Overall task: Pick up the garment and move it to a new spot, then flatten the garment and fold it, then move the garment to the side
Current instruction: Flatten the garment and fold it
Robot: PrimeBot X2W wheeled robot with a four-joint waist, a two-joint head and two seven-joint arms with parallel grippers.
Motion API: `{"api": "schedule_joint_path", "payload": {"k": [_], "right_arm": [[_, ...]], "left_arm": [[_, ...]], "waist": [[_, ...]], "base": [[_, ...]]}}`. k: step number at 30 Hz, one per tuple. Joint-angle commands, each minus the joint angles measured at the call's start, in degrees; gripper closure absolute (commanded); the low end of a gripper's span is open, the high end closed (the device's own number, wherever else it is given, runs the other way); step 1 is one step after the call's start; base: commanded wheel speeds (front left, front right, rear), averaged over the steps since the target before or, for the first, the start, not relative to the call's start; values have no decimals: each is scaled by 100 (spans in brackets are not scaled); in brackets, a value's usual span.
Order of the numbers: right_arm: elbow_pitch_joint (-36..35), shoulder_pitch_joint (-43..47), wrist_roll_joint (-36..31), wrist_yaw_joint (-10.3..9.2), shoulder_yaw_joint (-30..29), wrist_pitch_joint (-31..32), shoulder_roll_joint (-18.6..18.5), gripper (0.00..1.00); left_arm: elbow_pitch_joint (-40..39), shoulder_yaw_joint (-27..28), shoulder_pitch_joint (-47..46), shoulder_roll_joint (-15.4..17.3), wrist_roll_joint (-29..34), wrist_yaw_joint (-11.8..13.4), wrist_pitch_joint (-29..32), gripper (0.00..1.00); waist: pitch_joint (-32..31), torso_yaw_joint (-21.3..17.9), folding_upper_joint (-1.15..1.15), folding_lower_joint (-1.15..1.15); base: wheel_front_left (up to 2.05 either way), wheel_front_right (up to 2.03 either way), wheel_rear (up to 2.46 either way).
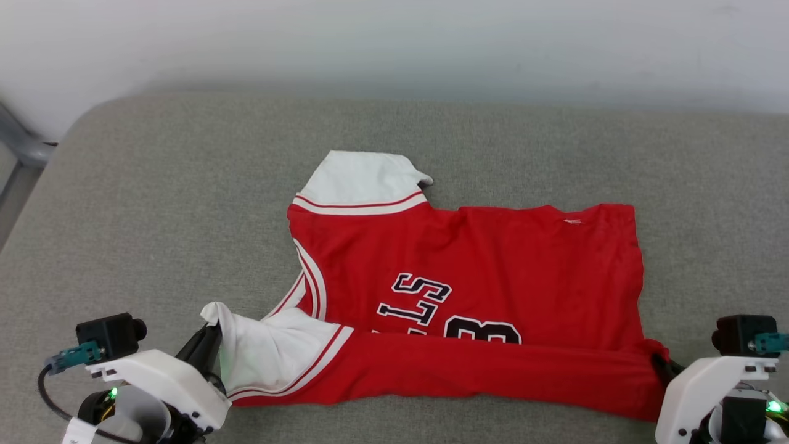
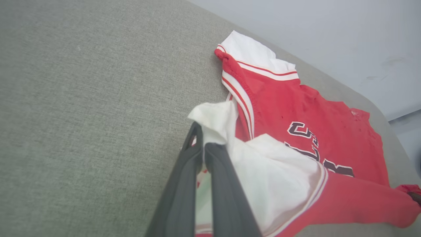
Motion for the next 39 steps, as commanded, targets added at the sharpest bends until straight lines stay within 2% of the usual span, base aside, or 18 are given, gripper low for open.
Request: {"api": "schedule_joint_path", "payload": {"k": [1, 6, 8, 9, 10, 11, 12, 16, 22, 27, 34, 36, 39], "right_arm": [[114, -140, -33, -10, 15, -38, -5, 100], [535, -431, -85, -9, 87, -364, -2, 100], [732, -520, -103, -9, 97, -499, -2, 81], [833, -543, -107, -9, 107, -553, -1, 70], [906, -582, -110, -9, 141, -630, 0, 53], [978, -609, -102, -9, 159, -693, 0, 0], [1048, -619, -80, -9, 204, -760, 1, 0], [956, -651, 6, -8, 260, -1394, -17, 0], [665, -406, -29, -9, 310, -2497, -12, 0], [347, -216, -114, -8, 335, -2889, -5, 0], [-217, 16, -210, -8, 331, -2932, 2, 0], [-320, 48, -163, -8, 331, -2896, 3, 0], [-395, 69, -106, -8, 348, -2903, 3, 0]], "left_arm": [[162, 0, -137, -86, 29, -91, -46, 100], [840, -73, -499, -418, 69, -504, -85, 100], [1100, -139, -613, -537, 70, -668, -27, 100], [1242, -196, -658, -599, 45, -746, 70, 91], [1349, -227, -714, -659, 26, -823, 119, 61], [1460, -236, -788, -691, 32, -878, 122, 10], [1556, -265, -825, -747, 19, -940, 153, 0], [1862, -330, -876, -878, 40, -1047, 158, 0], [2014, -292, -877, -768, 113, -958, 78, 0], [1732, -383, -843, -378, 199, -807, 445, 0], [834, -673, -687, 440, -19, -653, 1816, 0], [587, -728, -595, 586, -212, -559, 2229, 0], [388, -758, -536, 708, -362, -454, 2535, 0]], "waist": [[171, -11, 0, -1], [376, -6, 0, -1], [420, -4, 0, -1], [433, -2, 0, -1], [442, 1, 0, -1], [446, 1, 0, -1], [441, -2, 0, -1], [354, -4, 0, -1], [72, -12, 0, -1], [-128, -61, 0, -1], [-203, -185, 0, -1], [-181, -221, 0, -1], [-129, -275, 0, -1]], "base": [[0, 0, 0], [0, 0, 0], [0, 0, 0], [0, 0, 0], [0, 0, 0], [0, 0, 0], [0, 0, 0], [0, 0, 0], [0, 0, 0], [0, 0, 0], [0, 0, 0], [0, 0, 0], [0, 0, 0]]}}
